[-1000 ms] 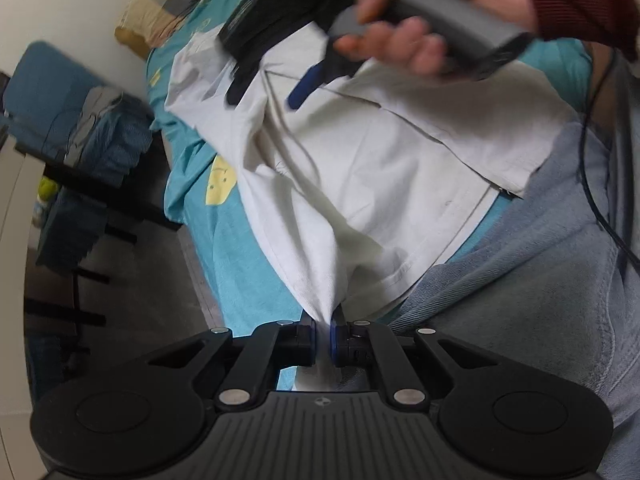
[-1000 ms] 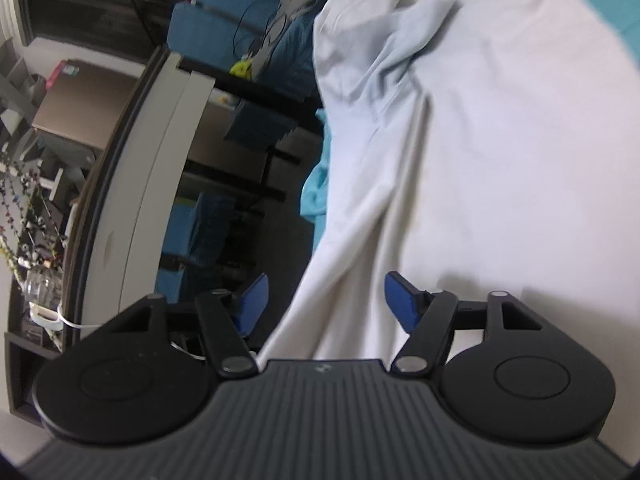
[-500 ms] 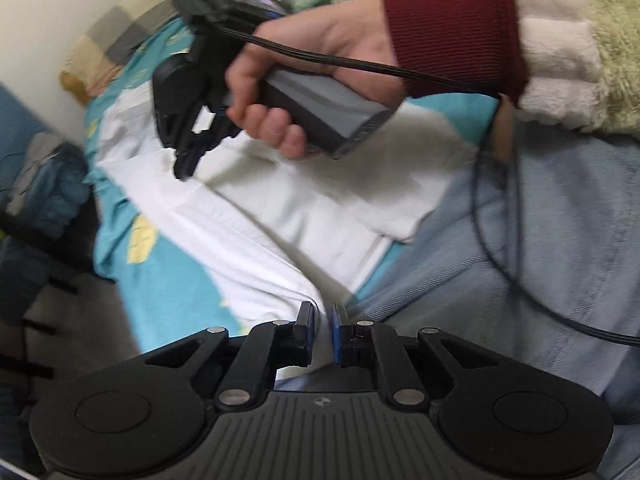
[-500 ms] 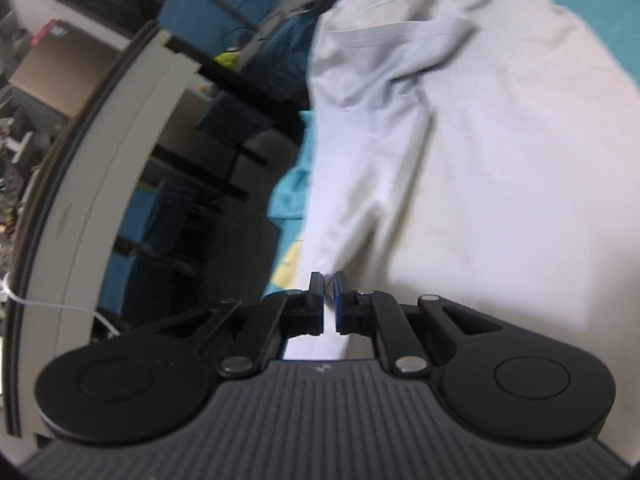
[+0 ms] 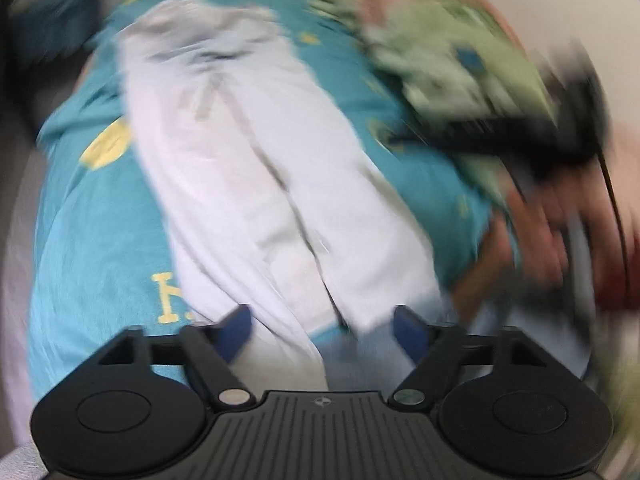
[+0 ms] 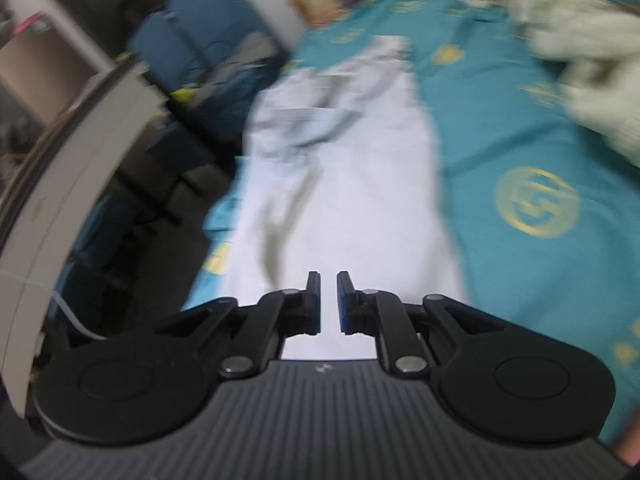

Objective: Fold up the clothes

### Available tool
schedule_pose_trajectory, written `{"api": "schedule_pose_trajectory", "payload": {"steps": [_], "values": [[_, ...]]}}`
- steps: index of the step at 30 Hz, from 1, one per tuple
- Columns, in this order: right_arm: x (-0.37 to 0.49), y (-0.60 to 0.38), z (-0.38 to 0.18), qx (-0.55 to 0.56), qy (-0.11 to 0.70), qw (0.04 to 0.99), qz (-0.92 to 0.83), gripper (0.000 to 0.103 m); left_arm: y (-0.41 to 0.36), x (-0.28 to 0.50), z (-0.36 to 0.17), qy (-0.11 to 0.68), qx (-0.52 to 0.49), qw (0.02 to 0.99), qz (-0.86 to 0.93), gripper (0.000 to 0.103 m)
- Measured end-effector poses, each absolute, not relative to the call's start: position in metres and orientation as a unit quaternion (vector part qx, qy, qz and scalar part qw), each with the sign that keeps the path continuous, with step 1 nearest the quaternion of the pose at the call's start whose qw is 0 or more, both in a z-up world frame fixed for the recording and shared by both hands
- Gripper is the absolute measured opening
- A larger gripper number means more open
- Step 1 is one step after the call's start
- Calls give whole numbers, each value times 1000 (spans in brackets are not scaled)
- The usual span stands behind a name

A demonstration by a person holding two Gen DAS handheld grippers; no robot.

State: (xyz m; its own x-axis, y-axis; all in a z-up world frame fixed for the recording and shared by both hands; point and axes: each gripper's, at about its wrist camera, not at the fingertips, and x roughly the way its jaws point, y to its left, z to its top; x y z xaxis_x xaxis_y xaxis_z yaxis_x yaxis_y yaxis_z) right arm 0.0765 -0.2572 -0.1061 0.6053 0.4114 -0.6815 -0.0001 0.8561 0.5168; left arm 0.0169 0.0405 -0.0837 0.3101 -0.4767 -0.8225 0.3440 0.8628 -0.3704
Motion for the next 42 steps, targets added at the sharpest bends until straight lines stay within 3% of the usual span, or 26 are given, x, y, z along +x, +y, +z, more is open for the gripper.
{"api": "schedule_pose_trajectory", "payload": {"steps": [1,4,7,17,21,26,28,29,30,31,33,36,42], "values": [[73,-265,-110,241,436,861,98,34,51,26,-85,533,-93,805,-242,83],[64,-281,-117,254,446,856,57,59,76,45,-87,525,-154,808,-219,88],[68,-279,-124,267,458,846,56,60,91,61,-93,527,-157,817,-176,95],[88,-263,-162,236,555,797,4,59,94,90,-159,627,-181,743,-150,93],[82,-252,-165,219,579,785,11,65,92,90,-167,642,-191,723,-169,90],[65,-228,-167,220,619,751,68,69,72,75,-167,661,-153,702,-217,57],[56,-214,-165,199,626,749,91,69,68,68,-168,666,-140,698,-222,28],[53,-207,-164,184,629,749,101,68,66,65,-166,665,-130,701,-222,25],[49,-200,-162,163,631,751,106,61,64,62,-164,663,-120,704,-223,20],[46,-194,-160,141,631,756,105,44,62,58,-160,658,-109,711,-222,12],[40,-184,-155,103,628,764,105,17,61,52,-152,647,-93,724,-219,9],[34,-186,-137,110,603,781,119,12,73,44,-130,621,-123,743,-216,8],[12,-218,-76,178,514,827,141,11,121,17,-62,526,-211,797,-208,7]]}}
